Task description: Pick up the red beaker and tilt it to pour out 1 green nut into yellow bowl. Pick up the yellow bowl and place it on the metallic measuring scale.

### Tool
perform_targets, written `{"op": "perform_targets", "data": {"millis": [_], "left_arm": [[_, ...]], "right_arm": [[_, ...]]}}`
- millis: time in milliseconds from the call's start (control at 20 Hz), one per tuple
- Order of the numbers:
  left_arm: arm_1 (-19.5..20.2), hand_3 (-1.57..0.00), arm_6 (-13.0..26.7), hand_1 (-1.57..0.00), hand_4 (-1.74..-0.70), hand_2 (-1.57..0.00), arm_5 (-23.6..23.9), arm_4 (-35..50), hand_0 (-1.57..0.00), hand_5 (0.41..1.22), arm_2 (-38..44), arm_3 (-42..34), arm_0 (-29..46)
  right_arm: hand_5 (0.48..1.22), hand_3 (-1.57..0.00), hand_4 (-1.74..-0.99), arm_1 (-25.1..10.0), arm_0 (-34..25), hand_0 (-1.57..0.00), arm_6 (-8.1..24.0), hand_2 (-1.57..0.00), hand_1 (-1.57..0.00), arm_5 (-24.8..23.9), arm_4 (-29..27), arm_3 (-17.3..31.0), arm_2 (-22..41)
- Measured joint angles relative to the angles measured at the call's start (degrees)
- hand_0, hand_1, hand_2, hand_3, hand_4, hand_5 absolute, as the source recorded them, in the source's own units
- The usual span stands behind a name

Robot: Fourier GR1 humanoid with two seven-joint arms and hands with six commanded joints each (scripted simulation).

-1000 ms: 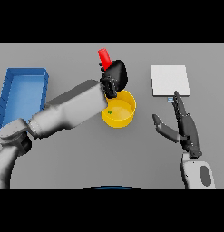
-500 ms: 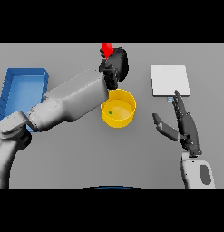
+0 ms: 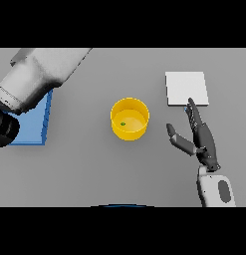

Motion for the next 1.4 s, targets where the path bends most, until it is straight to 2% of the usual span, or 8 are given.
{"op": "perform_targets", "data": {"millis": [100,250,500,600,850,1050,1250,1400], "left_arm": [[1.83,-1.45,1.02,-1.53,-1.61,-1.53,0.06,3.46,-1.57,1.217,5.44,3.75,-1.34],[7.26,-1.44,6.31,-1.55,-1.67,-1.55,0.59,14.25,-1.57,1.219,19.71,10.68,-0.66],[12.6,-1.44,10.48,-1.56,-1.72,-1.56,8.61,23.85,-1.57,1.22,31.29,14.39,5.23],[13.63,-1.41,14.94,-1.57,-1.73,-1.57,11.03,26.92,-1.57,1.221,34.8,14.43,7.65],[15.21,-1.5,21.31,-1.57,-1.74,-1.57,15.37,33.55,-1.57,1.221,40.14,12.3,18.77],[14.12,-1.45,25.25,-1.57,-1.74,-1.57,18.36,39.58,-1.57,1.221,44.17,8.82,28.01],[13.43,-1.52,29.31,-1.57,-1.74,-1.57,20.46,43.94,-1.57,1.221,46.83,2.34,36.33],[12.98,-1.41,31.66,-1.57,-1.74,-1.57,21.42,45.75,-1.57,1.221,46.53,-6.82,43.56]], "right_arm": [[0.645,0.0,-1.292,-0.65,-0.46,0.0,0.6,0.0,0.0,0.17,-0.03,-0.1,-0.2],[0.652,0.0,-1.313,-1.38,-1.07,0.0,0.26,0.0,0.0,0.3,0.22,0.37,-0.31],[0.651,0.0,-1.298,-1.75,-1.94,0.0,-1.14,0.0,0.0,0.2,1.79,1.36,0.54],[0.649,0.0,-1.286,-1.6,-2.58,0.0,-0.84,0.0,0.0,0.11,1.63,2.03,0.36],[0.663,0.0,-1.285,-1.05,-1.78,0.0,-0.02,0.0,0.0,0.37,1.03,1.29,0.71],[0.682,0.0,-1.303,-1.89,-0.76,0.0,-2.05,0.0,0.0,1.16,1.1,1.42,0.8],[0.707,0.0,-1.304,-2.23,-2.87,0.0,-1.34,0.0,0.0,1.12,1.3,3.06,0.47],[0.72,0.0,-1.309,-2.41,-1.45,0.0,-2.97,0.0,0.0,1.44,1.54,2.97,0.73]]}}
